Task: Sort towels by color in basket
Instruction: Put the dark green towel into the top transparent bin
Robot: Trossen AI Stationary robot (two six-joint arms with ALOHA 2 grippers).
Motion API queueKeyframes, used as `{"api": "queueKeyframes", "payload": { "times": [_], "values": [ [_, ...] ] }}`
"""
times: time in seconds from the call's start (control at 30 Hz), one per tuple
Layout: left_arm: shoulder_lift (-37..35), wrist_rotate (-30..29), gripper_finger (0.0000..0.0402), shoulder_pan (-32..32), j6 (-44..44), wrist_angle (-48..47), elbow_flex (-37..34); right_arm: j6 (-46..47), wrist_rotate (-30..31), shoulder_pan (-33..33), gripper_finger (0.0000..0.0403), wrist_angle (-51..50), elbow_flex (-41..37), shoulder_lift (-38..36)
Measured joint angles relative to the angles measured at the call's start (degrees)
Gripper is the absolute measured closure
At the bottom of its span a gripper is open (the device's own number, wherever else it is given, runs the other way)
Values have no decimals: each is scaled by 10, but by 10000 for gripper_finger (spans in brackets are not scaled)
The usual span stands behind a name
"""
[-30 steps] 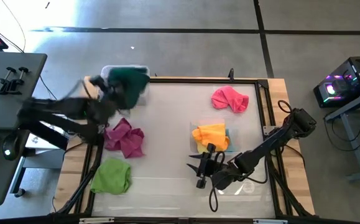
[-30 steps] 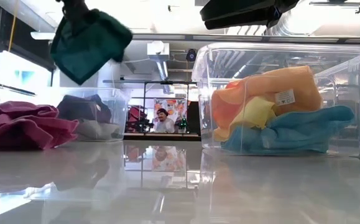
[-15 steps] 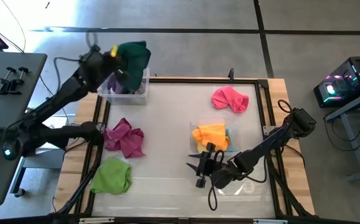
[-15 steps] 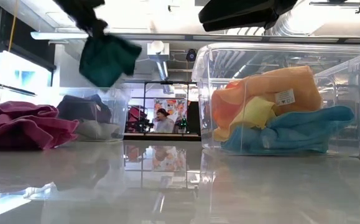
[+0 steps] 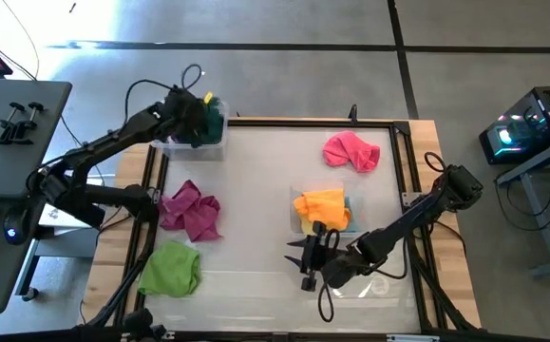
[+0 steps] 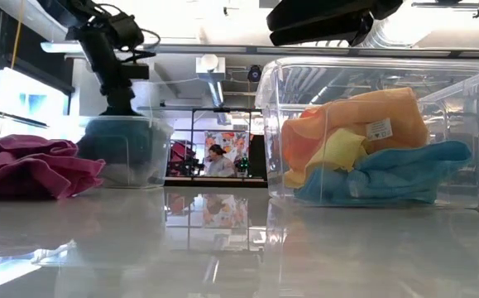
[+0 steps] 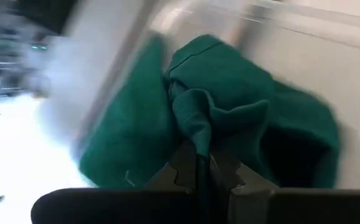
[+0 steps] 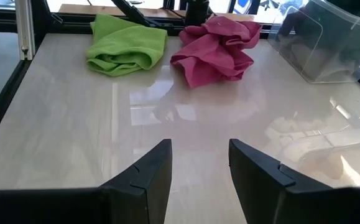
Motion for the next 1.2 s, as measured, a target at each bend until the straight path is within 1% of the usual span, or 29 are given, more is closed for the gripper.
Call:
{"api": "queueKeyframes", "payload": {
  "times": [0.1,0.17,0.27,0.4,0.53,0.63,0.7,0.77,0.87,0.97,1.07,1.2],
  "values": [
    [0,80,399,1,-17,-29,0,2,1,0,250,1,0,0],
    [0,103,390,2,-29,-26,0,2,2,0,250,1,0,0],
    [0,113,361,6,-38,-14,0,-1,2,0,250,1,0,0],
    [0,112,308,9,-66,-21,18,-2,2,-1,250,-3,0,0],
    [-1,112,265,6,-108,-79,63,-2,3,-3,250,-7,0,0],
    [-1,111,249,4,-141,-119,99,-1,3,-3,250,-7,0,0],
    [-2,107,246,4,-164,-111,114,0,3,-3,250,-7,0,0],
    [-2,106,248,4,-170,-74,115,0,3,-3,250,-7,0,0],
    [3,105,261,12,-173,14,91,3,3,-3,250,-7,0,0],
    [25,90,280,25,-181,63,66,5,3,-3,250,-7,0,0],
    [51,84,297,36,-176,67,47,14,3,-3,250,-7,0,0],
    [83,65,327,36,-145,34,37,16,3,-3,250,-7,0,0]
  ]
}}
